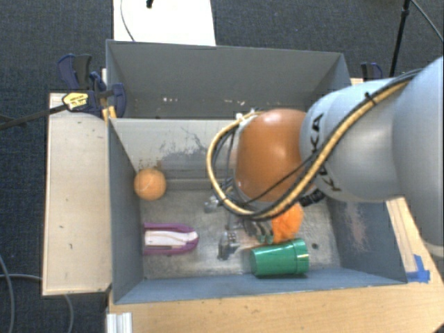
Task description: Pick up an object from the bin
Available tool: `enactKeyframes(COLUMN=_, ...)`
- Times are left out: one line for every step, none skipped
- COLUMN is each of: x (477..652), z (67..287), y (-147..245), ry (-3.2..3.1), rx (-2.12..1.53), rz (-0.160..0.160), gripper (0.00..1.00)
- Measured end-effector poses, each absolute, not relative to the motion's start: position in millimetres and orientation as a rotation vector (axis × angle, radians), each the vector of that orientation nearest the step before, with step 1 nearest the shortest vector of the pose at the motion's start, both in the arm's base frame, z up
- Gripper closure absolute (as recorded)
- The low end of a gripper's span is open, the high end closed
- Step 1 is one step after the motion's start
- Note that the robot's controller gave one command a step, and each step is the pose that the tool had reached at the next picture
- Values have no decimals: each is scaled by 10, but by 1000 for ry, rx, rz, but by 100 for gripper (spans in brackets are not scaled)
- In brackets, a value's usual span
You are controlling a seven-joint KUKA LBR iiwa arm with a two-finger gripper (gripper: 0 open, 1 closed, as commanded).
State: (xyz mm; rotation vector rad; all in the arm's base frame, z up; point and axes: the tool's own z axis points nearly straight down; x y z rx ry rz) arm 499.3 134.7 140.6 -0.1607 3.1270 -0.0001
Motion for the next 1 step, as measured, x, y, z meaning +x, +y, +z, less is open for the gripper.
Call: enactKeyframes(x=4942, z=1012, y=1573, ry=3134, rx=-245, rz=2, gripper=0)
